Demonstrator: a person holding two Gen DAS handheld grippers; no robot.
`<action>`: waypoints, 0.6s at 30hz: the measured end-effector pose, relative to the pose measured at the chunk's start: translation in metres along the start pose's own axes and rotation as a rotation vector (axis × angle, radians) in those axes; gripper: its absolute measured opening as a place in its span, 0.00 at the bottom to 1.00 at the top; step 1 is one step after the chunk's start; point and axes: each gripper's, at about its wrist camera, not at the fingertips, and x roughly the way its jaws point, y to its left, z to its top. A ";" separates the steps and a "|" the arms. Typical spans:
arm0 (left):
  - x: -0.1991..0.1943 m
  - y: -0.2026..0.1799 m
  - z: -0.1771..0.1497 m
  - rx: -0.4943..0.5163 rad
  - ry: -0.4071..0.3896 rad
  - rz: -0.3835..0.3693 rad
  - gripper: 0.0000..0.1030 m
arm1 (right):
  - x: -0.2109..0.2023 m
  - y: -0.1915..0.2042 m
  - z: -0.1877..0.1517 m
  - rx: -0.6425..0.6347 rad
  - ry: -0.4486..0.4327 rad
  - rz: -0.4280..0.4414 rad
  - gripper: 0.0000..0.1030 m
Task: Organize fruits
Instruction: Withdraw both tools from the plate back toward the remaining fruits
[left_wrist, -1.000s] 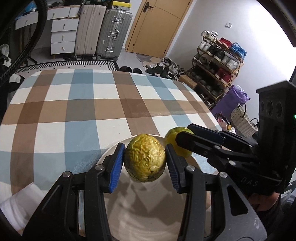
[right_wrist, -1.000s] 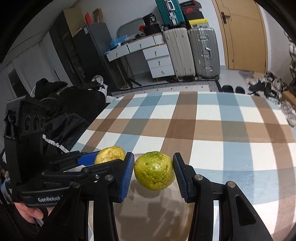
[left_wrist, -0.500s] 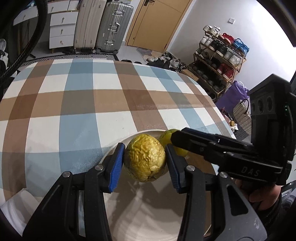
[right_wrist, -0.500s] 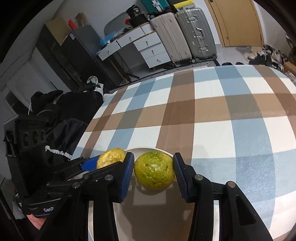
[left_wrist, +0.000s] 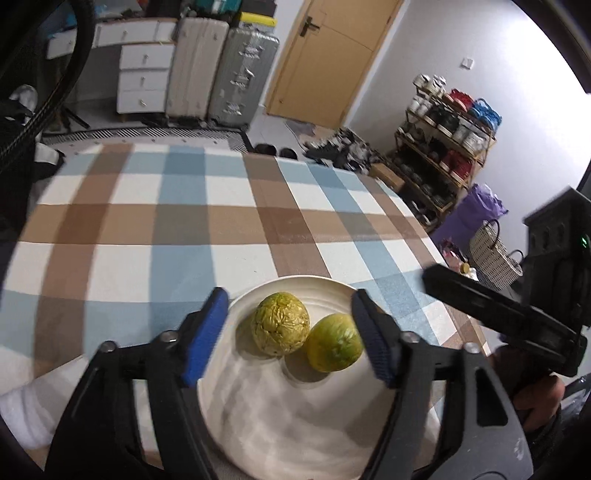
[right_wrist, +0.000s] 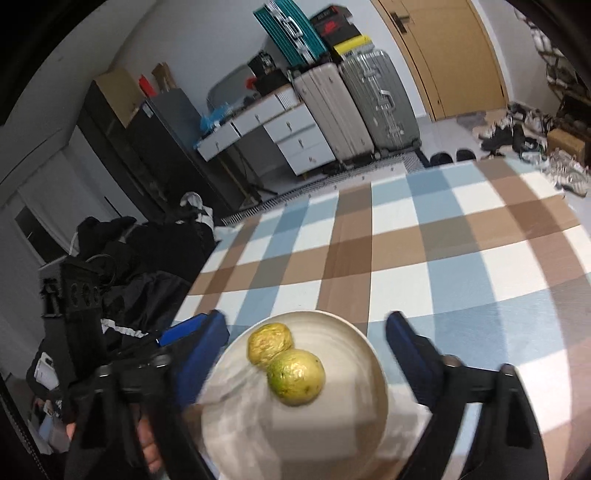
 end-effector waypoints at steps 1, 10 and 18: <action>-0.008 -0.001 -0.001 -0.002 -0.010 0.010 0.75 | -0.010 0.003 -0.002 -0.005 -0.012 0.003 0.96; -0.078 -0.025 -0.028 0.028 -0.095 0.122 0.83 | -0.085 0.037 -0.035 -0.096 -0.089 -0.040 1.00; -0.140 -0.047 -0.061 0.042 -0.196 0.170 0.99 | -0.135 0.074 -0.070 -0.203 -0.179 -0.066 1.00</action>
